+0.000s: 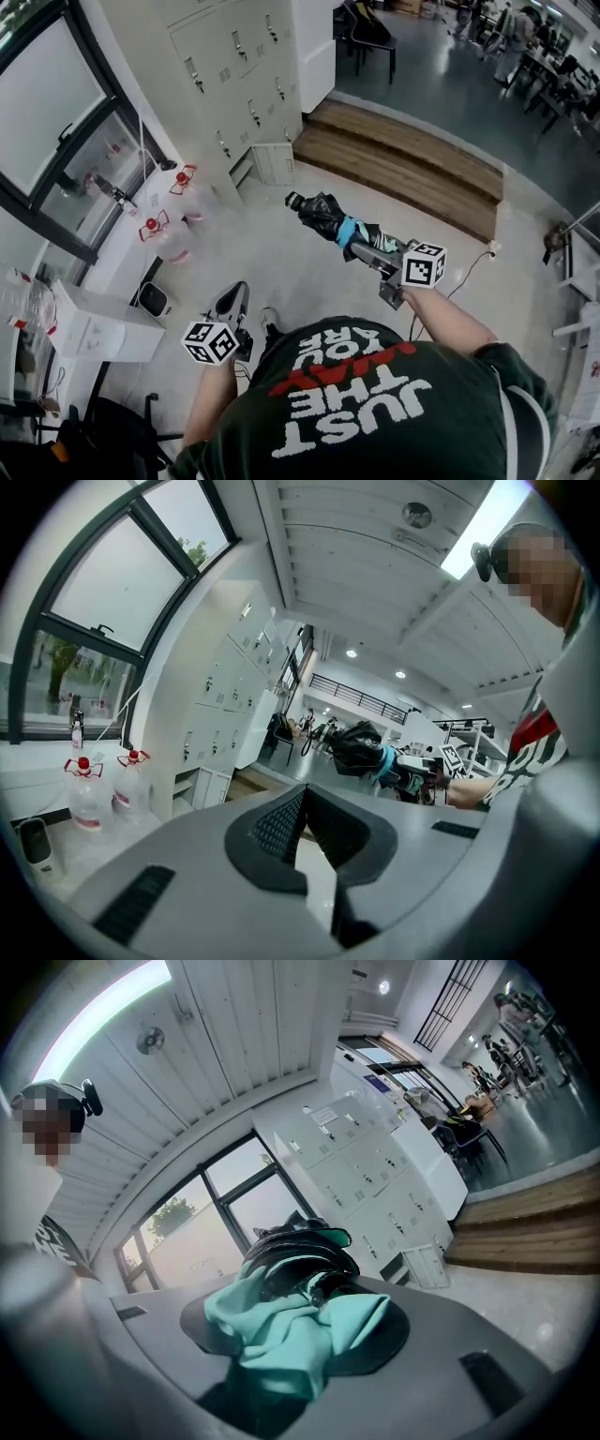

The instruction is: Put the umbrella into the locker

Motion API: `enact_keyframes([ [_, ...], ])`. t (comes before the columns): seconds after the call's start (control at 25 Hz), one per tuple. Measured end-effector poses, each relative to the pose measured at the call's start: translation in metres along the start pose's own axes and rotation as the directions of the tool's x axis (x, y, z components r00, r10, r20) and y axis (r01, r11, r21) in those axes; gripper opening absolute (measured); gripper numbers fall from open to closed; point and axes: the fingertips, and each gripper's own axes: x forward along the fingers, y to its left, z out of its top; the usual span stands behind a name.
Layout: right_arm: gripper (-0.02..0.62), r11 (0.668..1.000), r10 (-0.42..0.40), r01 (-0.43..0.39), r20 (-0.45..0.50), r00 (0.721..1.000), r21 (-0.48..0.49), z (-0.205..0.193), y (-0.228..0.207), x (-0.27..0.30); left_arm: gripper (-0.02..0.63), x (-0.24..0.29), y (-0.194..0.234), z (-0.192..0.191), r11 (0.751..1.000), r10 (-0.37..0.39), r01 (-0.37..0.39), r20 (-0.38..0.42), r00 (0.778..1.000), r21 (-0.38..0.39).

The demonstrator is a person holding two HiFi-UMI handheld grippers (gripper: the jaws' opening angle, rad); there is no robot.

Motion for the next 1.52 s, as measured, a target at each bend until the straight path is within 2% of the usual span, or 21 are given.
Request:
enact_keyframes([
  [0.12, 0.230, 1.000, -0.003, 0.003, 0.003, 1.000, -0.001, 0.004, -0.011, 0.031, 0.009, 0.017, 0.031, 0.001, 1.000, -0.017, 0.017, -0.012, 1.000, -0.008],
  [0.2, 0.230, 1.000, -0.003, 0.003, 0.009, 1.000, -0.006, 0.013, -0.023, 0.072, 0.009, 0.038, 0.072, 0.011, 0.999, -0.035, 0.035, -0.022, 0.999, -0.006],
  [0.44, 0.230, 0.999, -0.019, 0.017, 0.072, 0.997, 0.028, 0.054, -0.053, 0.212, 0.009, 0.106, 0.202, 0.080, 0.995, -0.103, 0.102, -0.043, 0.994, -0.018],
  [0.76, 0.230, 0.999, -0.030, 0.026, 0.128, 0.991, 0.037, 0.112, -0.079, 0.351, 0.009, 0.172, 0.328, 0.156, 0.987, -0.159, 0.159, -0.072, 0.985, -0.003],
  [1.0, 0.230, 0.998, -0.051, 0.045, 0.115, 0.992, 0.052, 0.136, -0.108, 0.400, 0.009, 0.206, 0.379, 0.180, 0.987, -0.158, 0.156, -0.084, 0.984, -0.025],
  [1.2, 0.230, 0.997, -0.046, 0.039, 0.111, 0.993, 0.063, 0.160, -0.153, 0.424, 0.009, 0.246, 0.402, 0.190, 0.991, -0.129, 0.126, -0.092, 0.987, -0.035],
  [1.32, 0.230, 0.998, -0.017, 0.011, 0.100, 0.995, 0.064, 0.175, -0.188, 0.435, 0.009, 0.277, 0.409, 0.191, 0.995, -0.101, 0.098, -0.098, 0.990, -0.029],
  [1.52, 0.230, 0.994, 0.076, -0.079, 0.050, 0.996, 0.070, 0.203, -0.260, 0.463, 0.009, 0.337, 0.419, 0.184, 0.999, -0.008, 0.004, -0.102, 0.995, -0.041],
])
